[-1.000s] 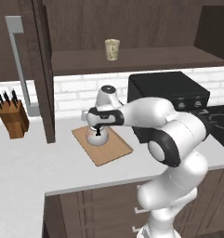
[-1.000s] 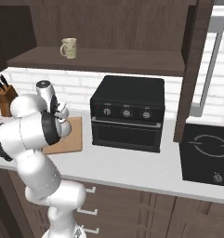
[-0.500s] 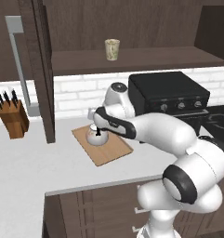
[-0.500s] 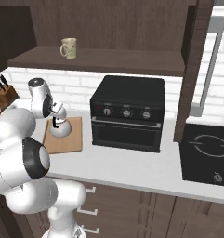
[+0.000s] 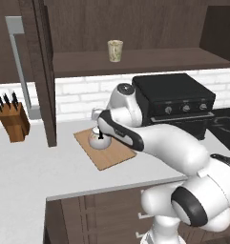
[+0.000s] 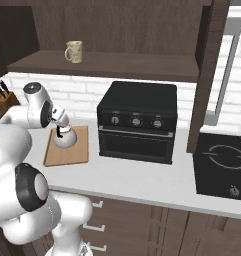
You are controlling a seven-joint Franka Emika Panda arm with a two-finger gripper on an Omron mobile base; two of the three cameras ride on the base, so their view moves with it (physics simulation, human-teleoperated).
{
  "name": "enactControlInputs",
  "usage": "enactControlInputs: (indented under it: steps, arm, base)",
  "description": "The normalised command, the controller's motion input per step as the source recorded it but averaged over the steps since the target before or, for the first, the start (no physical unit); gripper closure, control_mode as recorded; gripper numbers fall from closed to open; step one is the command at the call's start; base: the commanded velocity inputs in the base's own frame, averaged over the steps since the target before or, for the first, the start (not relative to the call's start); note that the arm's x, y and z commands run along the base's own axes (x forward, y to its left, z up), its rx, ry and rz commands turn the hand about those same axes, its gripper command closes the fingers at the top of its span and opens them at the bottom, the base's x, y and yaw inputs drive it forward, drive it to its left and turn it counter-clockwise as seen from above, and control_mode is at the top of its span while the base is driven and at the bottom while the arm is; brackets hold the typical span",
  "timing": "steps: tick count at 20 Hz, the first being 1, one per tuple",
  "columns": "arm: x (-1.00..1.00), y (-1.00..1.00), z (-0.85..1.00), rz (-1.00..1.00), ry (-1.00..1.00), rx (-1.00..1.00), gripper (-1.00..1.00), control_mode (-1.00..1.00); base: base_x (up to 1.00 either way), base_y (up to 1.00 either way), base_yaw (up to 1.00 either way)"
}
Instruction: Pick the kettle from the counter and place it on the tray. Then pick the mug from the cabinet and place it on the tray. Then close the cabinet doors.
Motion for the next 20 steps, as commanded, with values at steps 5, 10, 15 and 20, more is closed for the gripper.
enactControlInputs:
  steps: [5, 10, 15, 20]
  arm:
    - [-0.44, 0.0, 0.95, -0.05, -0.06, 0.0, -1.0, -1.0]
    - [-0.48, -0.14, 1.0, -0.08, -0.01, 0.0, -1.0, -1.0]
    - [-0.18, -0.08, 0.98, -0.08, 0.0, -0.04, -1.0, -1.0]
    - [0.0, -0.04, 0.69, 0.0, 0.0, -0.07, -1.0, -1.0]
  base:
    - [0.0, 0.0, 0.0]
    - [0.0, 0.0, 0.0]
    - [0.0, 0.0, 0.0]
    - [0.0, 0.0, 0.0]
